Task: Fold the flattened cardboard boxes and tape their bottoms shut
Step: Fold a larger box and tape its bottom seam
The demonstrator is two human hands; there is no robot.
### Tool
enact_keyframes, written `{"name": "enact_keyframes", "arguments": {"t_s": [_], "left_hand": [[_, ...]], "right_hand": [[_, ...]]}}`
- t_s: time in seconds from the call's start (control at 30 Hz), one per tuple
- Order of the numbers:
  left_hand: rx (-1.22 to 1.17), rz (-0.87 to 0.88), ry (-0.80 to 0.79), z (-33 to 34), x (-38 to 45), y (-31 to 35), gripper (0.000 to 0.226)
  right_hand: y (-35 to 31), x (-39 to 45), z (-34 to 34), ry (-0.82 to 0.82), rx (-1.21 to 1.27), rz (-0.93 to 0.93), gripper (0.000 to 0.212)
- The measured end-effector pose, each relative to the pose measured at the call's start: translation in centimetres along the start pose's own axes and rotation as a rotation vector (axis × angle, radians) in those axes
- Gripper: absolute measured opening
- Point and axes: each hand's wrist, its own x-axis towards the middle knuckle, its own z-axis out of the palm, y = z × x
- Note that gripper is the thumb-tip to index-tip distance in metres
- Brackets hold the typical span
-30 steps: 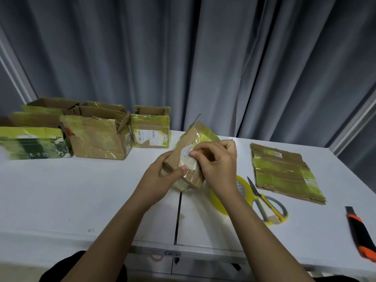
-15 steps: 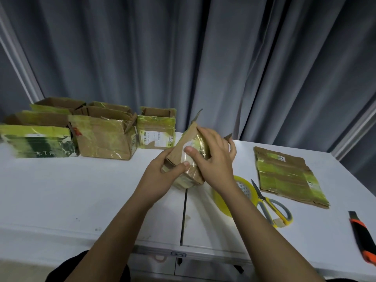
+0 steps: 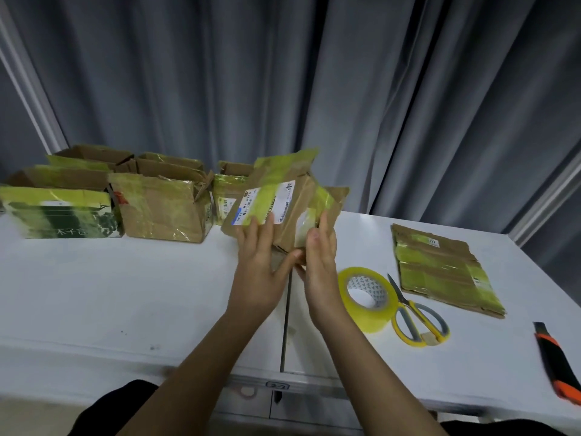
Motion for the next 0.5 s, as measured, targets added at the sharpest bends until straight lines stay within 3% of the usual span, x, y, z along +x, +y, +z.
{"name": "enact_keyframes", "arguments": {"t_s": [0.13, 0.2, 0.27, 0.3, 0.37, 0.4, 0.5], "left_hand": [[0.002, 0.128, -0.217, -0.6, -1.1, -1.1, 0.061], [-0.127, 0.115, -0.118, -1.7, -0.7, -1.1, 0.053], [-0.211, -0.02, 0.14, -2.5, 0.2, -2.1, 0.041], [-0.251, -0.151, 0.178, -3.1, 0.8, -2.3, 0.041], [-0.457, -0.411, 0.009, -3.9, 1.5, -2.8, 0.061], [-0.578, -0.506, -0.096, -4.0, 1.5, -2.9, 0.059], [-0.717, -0.531, -0.129, -4.1, 1.3, -2.1, 0.04]], "right_hand": [[0.2, 0.6, -1.4, 0.157, -0.018, -0.064, 0.068], [0.4, 1.0, -2.6, 0.189, -0.046, -0.079, 0.068], [0.6, 1.0, -3.6, 0.165, 0.028, -0.044, 0.064], [0.7, 0.9, -3.8, 0.143, 0.091, -0.013, 0.064], [1.0, 0.8, -4.2, 0.089, 0.166, 0.045, 0.067], [1.1, 0.8, -4.2, 0.07, 0.153, 0.054, 0.071], [1.2, 1.0, -4.2, 0.021, -0.009, 0.085, 0.081]]}}
